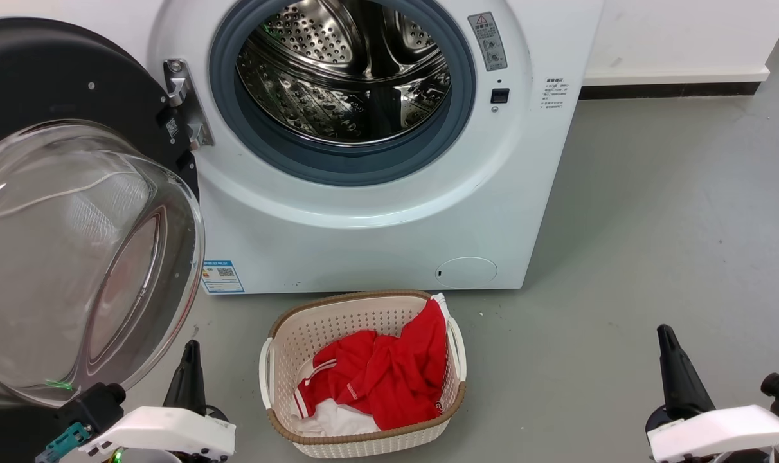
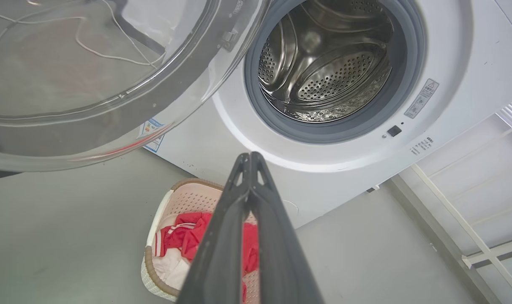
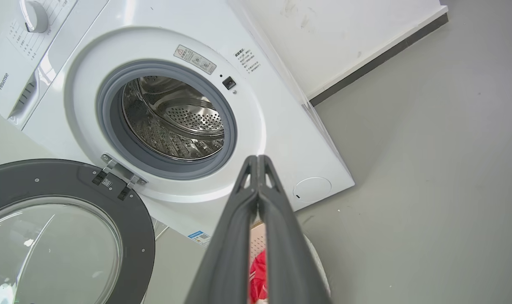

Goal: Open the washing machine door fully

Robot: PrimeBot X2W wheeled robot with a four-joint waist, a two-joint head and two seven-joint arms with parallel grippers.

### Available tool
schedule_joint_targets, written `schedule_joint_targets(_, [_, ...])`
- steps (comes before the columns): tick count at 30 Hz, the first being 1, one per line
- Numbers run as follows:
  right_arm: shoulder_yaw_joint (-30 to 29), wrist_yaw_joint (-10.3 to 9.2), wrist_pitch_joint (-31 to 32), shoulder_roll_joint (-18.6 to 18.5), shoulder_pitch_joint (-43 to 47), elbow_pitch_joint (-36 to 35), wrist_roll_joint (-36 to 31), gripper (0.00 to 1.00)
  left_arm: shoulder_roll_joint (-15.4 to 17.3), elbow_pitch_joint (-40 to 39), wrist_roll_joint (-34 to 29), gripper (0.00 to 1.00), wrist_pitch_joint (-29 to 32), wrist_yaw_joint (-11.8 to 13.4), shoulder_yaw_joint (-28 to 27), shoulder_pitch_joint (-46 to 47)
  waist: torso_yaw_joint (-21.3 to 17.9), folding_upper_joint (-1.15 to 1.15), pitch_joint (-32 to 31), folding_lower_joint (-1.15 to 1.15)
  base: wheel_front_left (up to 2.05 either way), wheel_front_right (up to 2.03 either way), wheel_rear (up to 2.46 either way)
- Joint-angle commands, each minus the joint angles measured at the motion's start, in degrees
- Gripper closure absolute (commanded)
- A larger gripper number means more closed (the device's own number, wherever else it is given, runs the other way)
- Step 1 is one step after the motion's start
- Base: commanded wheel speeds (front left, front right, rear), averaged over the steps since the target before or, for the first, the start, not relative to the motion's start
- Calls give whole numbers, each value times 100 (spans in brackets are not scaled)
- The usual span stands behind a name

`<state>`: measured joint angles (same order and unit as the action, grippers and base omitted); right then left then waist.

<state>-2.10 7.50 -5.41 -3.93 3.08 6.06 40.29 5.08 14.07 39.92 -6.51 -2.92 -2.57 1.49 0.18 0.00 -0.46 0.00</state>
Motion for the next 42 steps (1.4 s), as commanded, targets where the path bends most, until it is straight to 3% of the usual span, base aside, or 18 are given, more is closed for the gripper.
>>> schedule_joint_targets(1, [-1,0,39,-54,-192,-31,225,100,18,-84,207,100,44,-31,-42,181,0,0,1,0,0,0,0])
schedule_joint_targets(42, [-97,-1,548,-81,-609,408,3036,100,-111,-47,2928,100,732,-277,-242,368,-8,0,29,0,0,0,0])
